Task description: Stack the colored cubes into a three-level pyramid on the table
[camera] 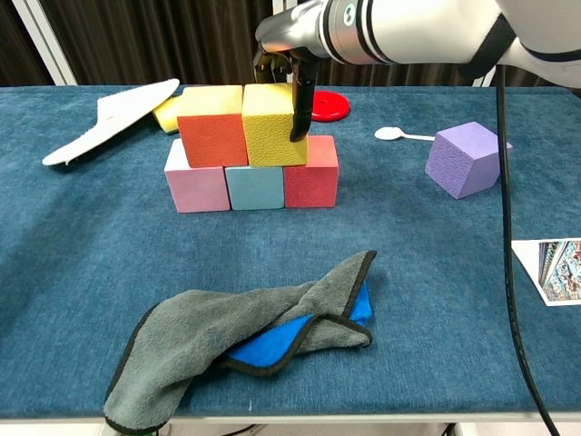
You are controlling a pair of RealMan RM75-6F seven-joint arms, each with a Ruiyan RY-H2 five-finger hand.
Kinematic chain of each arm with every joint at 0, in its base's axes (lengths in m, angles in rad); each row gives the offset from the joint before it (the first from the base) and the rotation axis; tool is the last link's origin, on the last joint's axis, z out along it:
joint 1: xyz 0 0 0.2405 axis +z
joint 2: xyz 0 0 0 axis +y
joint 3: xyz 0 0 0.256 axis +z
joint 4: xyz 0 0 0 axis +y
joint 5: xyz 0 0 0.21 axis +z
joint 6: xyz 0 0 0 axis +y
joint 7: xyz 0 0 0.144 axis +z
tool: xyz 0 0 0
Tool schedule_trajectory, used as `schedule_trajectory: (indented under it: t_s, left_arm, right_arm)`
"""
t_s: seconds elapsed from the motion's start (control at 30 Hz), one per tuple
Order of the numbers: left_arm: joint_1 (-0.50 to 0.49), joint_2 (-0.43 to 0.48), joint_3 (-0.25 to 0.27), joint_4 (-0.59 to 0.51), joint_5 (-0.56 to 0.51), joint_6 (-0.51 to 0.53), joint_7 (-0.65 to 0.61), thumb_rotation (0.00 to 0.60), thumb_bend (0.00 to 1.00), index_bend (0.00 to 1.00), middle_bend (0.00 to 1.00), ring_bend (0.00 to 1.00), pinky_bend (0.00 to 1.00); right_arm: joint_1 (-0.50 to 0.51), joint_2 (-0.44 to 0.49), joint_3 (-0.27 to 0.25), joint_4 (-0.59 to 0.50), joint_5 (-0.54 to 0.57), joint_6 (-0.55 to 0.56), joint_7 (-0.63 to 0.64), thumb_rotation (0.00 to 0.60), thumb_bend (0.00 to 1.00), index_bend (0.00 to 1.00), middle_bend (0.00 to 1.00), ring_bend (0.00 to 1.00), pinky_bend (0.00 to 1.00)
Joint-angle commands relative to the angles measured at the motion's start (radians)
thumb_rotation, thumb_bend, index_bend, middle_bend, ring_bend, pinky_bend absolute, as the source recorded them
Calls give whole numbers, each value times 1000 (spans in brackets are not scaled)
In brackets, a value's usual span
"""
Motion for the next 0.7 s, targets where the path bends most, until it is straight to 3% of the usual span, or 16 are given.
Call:
schedule_trajectory:
  t_s: [0.03,0.33,0.7]
  left_arm:
    - [1,-1,0,2,0,-1,-2,597,172,113,40,94,179]
    - [2,-5,0,9,2,-4,-8,597,172,113,40,94,179]
    - [1,-8,-4,6,5,-6,-5,598,172,113,40,94,179]
  right_arm:
    - [3,-3,3,4,3,-1,5,600,173,488,412,162,146]
    - [11,-10,-5,10,14,-2,2,600,173,450,390,153,130]
    - [16,-3,-10,-6,30,10,-2,600,171,285,297,126,85]
